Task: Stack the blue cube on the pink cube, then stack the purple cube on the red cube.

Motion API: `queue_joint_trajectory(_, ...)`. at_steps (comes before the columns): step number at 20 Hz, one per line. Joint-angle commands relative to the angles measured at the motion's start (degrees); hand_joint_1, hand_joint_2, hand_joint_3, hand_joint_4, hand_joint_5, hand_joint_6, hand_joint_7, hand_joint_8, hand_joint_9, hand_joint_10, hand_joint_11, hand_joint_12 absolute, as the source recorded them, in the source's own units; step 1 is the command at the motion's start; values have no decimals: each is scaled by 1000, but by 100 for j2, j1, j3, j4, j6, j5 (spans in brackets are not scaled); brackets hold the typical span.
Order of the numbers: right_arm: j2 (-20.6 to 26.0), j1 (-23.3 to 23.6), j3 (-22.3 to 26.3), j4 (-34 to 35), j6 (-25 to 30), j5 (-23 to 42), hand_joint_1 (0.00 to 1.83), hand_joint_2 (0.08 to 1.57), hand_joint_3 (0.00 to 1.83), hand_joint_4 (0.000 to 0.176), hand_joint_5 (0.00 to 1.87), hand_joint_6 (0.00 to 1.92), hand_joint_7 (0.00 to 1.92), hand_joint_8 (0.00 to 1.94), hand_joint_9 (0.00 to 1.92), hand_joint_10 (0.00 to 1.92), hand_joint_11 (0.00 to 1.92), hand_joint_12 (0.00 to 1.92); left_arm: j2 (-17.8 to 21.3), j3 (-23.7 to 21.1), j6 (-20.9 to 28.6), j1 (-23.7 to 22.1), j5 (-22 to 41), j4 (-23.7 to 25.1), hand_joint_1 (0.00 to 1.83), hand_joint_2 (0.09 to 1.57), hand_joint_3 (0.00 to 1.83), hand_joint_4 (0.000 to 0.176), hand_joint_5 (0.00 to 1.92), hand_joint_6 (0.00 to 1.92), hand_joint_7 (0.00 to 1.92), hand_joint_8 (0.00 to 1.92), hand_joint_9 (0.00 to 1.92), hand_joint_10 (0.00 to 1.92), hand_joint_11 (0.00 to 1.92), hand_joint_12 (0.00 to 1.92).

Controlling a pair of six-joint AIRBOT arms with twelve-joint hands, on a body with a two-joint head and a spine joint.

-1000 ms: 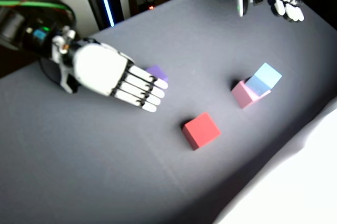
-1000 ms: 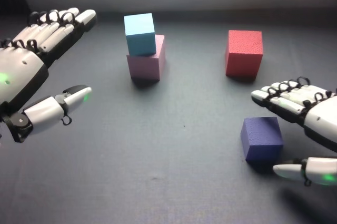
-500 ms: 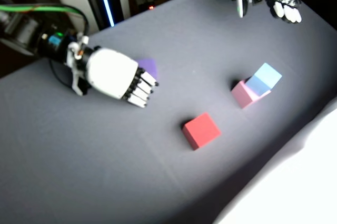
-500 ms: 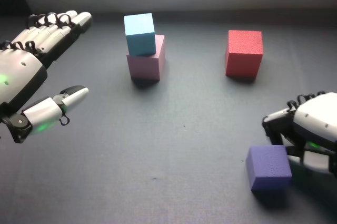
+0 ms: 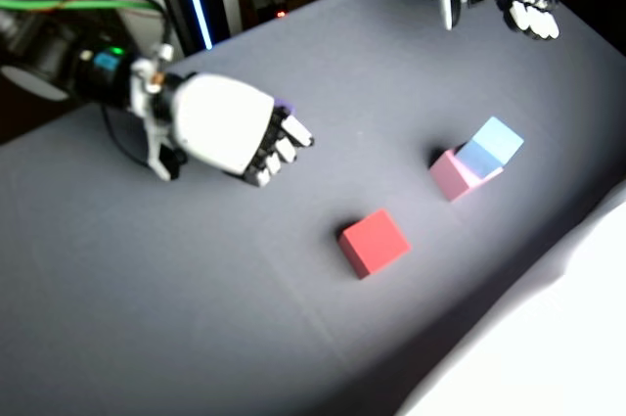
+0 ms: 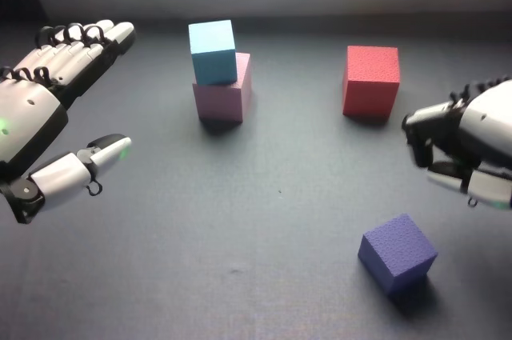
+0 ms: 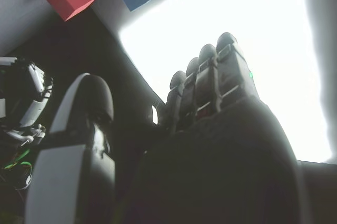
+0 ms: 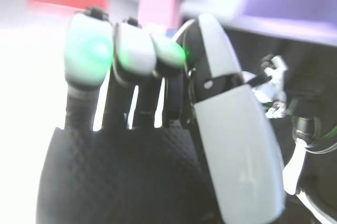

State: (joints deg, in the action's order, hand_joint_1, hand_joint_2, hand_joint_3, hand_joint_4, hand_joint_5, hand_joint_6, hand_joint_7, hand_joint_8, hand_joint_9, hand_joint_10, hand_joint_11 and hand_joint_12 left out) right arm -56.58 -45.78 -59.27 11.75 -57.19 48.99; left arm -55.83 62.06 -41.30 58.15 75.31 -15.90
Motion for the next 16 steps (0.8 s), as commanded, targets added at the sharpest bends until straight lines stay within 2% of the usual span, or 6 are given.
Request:
queue_joint_trajectory(1, 32, 109, -4, -53, 18, 759, 1108, 1237, 0, 0, 758, 1323, 1127, 1941, 1323, 1921, 1410, 1921, 12, 6, 37, -11, 689, 10, 702, 1362, 1, 55, 0, 0, 0, 0, 0, 0, 0, 0)
queue_joint_trajectory(7, 43, 285, -120, -6, 17, 791, 1164, 1316, 9, 0, 547, 1403, 713, 1678, 842, 1859, 930, 1921, -22, 6, 76, 39, 686, 9, 715, 1358, 0, 51, 0, 0, 0, 0, 0, 0, 0, 0)
queue_joint_trajectory(8, 63, 285, -112, -6, 16, 792, 1058, 1287, 0, 0, 242, 1042, 461, 1071, 506, 1471, 452, 1921, -24, 6, 82, 45, 686, 9, 713, 1358, 0, 49, 0, 0, 0, 0, 0, 0, 0, 0)
queue_joint_trajectory(10, 141, 285, -28, -8, 14, 829, 796, 1184, 0, 0, 9, 91, 111, 223, 19, 645, 17, 1386, -25, 5, 108, 65, 701, 9, 728, 1356, 0, 54, 0, 0, 0, 0, 0, 0, 0, 0)
queue_joint_trajectory(12, 318, 164, 209, -48, -53, 1011, 613, 1038, 0, 0, 0, 3, 3, 8, 0, 25, 0, 168, -22, -19, 112, 111, 741, 9, 707, 1356, 0, 50, 0, 0, 0, 0, 0, 0, 0, 0)
queue_joint_trajectory(16, 664, -144, 590, -413, 1, 1072, 735, 1046, 0, 17, 0, 0, 0, 0, 0, 0, 0, 0, -14, -48, 112, 167, 790, -12, 734, 1354, 0, 51, 0, 0, 0, 0, 0, 0, 0, 0)
